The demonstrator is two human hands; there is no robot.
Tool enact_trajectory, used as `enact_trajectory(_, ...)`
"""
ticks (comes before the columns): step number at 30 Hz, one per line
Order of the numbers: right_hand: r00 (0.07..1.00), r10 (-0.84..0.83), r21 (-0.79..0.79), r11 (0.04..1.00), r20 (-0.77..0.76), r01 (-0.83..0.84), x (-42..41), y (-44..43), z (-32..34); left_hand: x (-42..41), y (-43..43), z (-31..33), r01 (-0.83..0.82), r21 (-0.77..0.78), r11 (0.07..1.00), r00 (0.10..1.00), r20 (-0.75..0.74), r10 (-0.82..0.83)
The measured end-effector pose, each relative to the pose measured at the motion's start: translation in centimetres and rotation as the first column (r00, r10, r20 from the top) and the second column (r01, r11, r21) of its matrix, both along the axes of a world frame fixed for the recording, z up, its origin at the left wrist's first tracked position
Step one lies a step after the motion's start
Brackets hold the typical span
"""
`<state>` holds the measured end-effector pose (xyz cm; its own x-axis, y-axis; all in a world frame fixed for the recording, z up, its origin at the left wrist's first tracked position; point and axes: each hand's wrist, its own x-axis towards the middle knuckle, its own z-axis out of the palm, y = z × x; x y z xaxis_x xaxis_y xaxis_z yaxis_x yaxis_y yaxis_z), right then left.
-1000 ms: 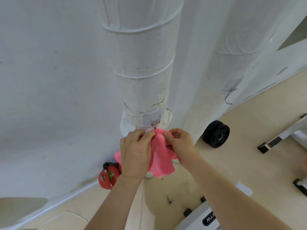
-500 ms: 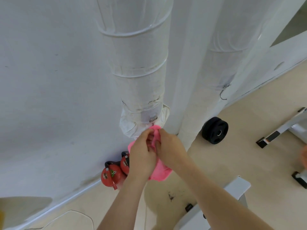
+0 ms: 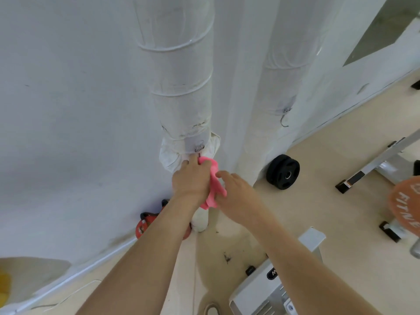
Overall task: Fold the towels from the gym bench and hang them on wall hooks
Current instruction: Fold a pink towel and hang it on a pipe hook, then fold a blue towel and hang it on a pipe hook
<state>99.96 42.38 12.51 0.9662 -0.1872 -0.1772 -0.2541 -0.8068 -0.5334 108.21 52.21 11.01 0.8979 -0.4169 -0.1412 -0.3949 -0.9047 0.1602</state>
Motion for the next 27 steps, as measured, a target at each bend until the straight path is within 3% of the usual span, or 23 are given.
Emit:
enact_trajectory(5,0.977,0.101,0.177,0.982,-0.187,-0.068,-4.7,-1.8,1.4,-0.9,-0.4,1.1,-0.048,-0.033,0.998,0.999,-0.018,0.047)
enact_trajectory(9,0.984,0.045,0.241,0.971,-0.174,-0.002,-9.1,-4.1,2.5,-4.6,-0.5,2.9,-0.069,-0.318,0.945,0.998,-0.017,0.067)
enact_trajectory(13,0.983,-0.038,0.149,0.987,-0.180,0.065,-13.8,-5.7,2.0,-11.5,-1.9,3.0,0.077,-0.554,0.829,0.973,-0.139,-0.183)
enact_trajectory(17,0.967,0.052,-0.099,0.992,-0.248,-0.078,-20.5,-7.4,0.0,-20.2,-4.8,1.0,0.413,-0.499,0.762,0.863,-0.053,-0.503)
enact_trajectory(22,0.919,0.028,-0.230,0.965,-0.392,-0.128,-32.4,-10.4,-2.9,-31.1,-8.1,-2.7,0.519,-0.312,0.796,0.787,-0.190,-0.588)
enact_trajectory(25,0.890,-0.054,-0.249,0.966,-0.452,-0.068,-41.0,-13.4,-4.2,-38.1,-10.0,-4.6,0.661,-0.174,0.730,0.690,-0.240,-0.683)
enact_trajectory(27,0.879,-0.122,-0.256,0.967,-0.460,0.001,-46.8,-15.5,-5.3,-42.9,-11.5,-5.1,0.712,-0.163,0.683,0.633,-0.271,-0.725)
